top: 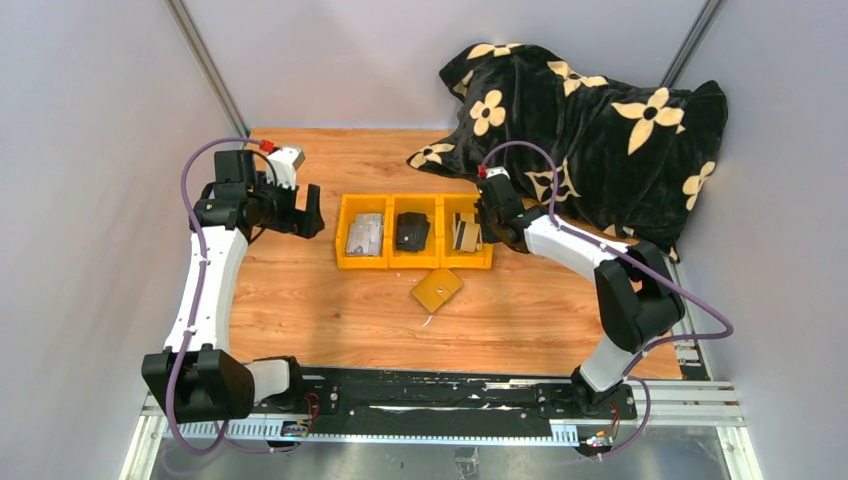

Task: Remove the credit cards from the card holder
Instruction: Move the storage box to the center of the board.

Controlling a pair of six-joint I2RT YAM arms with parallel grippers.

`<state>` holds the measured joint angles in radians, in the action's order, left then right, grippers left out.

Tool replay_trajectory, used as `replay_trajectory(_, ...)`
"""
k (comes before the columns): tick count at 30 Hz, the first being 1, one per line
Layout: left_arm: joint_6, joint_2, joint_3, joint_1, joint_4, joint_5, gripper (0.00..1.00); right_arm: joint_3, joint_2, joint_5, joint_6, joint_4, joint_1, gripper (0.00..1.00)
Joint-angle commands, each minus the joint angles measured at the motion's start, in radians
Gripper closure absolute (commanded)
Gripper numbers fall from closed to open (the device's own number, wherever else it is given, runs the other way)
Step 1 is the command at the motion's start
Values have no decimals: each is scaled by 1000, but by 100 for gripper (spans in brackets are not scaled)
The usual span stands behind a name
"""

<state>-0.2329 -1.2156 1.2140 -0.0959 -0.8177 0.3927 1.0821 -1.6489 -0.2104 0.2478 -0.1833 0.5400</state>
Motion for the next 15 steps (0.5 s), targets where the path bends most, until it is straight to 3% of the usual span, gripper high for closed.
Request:
replay_trajectory(1,-21,20,-19,-4,-22,10,0,47,-26,-65,6,-62,-32,99)
replay_trajectory(3,-36,21,-20,-4,-32,23,0,44,-3,-44,19,-60,-33,94)
replay_trajectory(4,-45,22,-20,-4,-37,30,0,36,10,-39,20,-50,-30,86)
replay_trajectory(5,-49,23,-20,-4,-40,32,0,28,26,-44,24,-42,-30,75)
replay_trajectory(8,-50,24,-14,-4,-45,32,0,13,74,-79,36,-55,-25,23)
replay_trajectory(15,-44,22,6,-4,-63,55,0,-117,314,-198,102,-62,145,18)
